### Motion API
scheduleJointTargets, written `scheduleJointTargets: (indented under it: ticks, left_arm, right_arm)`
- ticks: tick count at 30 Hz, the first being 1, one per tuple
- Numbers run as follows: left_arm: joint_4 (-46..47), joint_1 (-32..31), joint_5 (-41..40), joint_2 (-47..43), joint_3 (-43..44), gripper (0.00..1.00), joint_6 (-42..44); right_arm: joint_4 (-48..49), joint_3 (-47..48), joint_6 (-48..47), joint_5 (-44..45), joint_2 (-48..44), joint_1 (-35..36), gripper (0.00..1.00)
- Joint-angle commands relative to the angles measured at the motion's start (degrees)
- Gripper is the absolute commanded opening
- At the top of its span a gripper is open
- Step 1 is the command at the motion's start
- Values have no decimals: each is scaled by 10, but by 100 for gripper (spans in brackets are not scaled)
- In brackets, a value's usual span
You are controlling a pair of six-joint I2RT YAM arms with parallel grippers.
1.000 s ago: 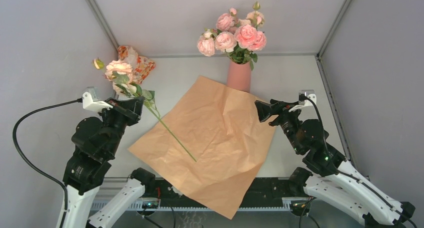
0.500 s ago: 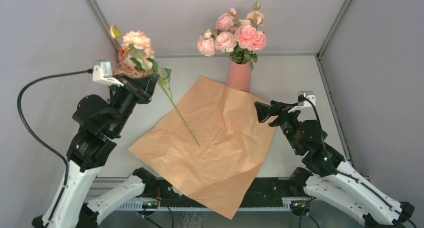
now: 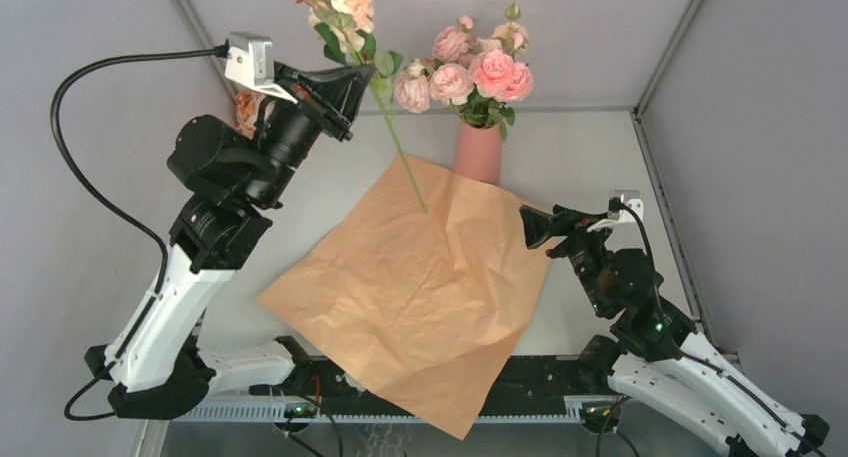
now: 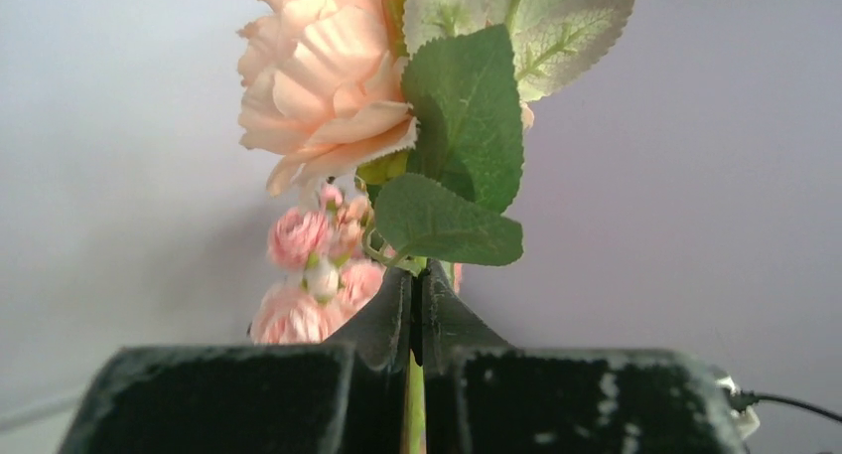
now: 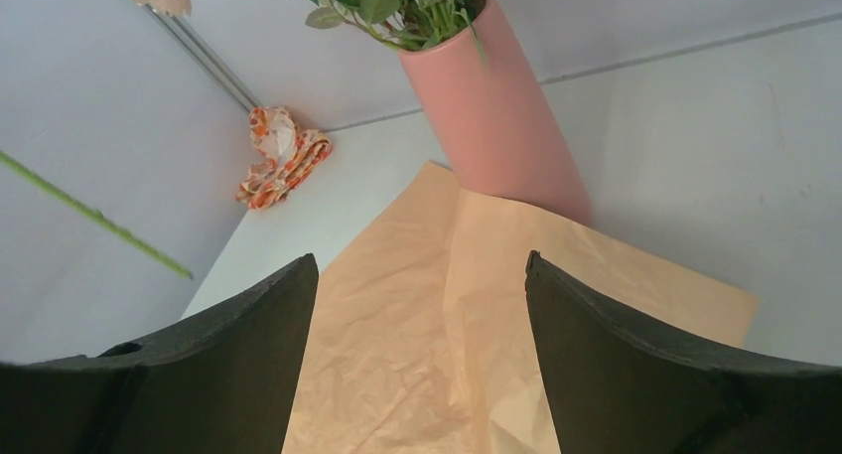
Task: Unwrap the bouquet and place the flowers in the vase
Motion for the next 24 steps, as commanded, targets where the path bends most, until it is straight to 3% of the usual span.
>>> scheduleJointTargets:
  ticks: [1,5,11,19,24]
  left_arm:
    - [79,-13,12,26,79,0,49]
    - [107,-49,-48,72,122,0,84]
    - [197,-129,-137,156,157,0,239]
    - [257,-137,-184,246,208,0,297]
    - [355,-146,-253,280,196,0,357]
  right_arm:
    - [1,-4,-5,10,-2,-4,85]
    - [-1,-8,-9,13,-5,-8,85]
    - [-1,-9,-12,9,-15,-20,86]
    - [4,-9,-17,-22,-16,-52,87]
    - [13,-9,-21,-42,-7,-75,87]
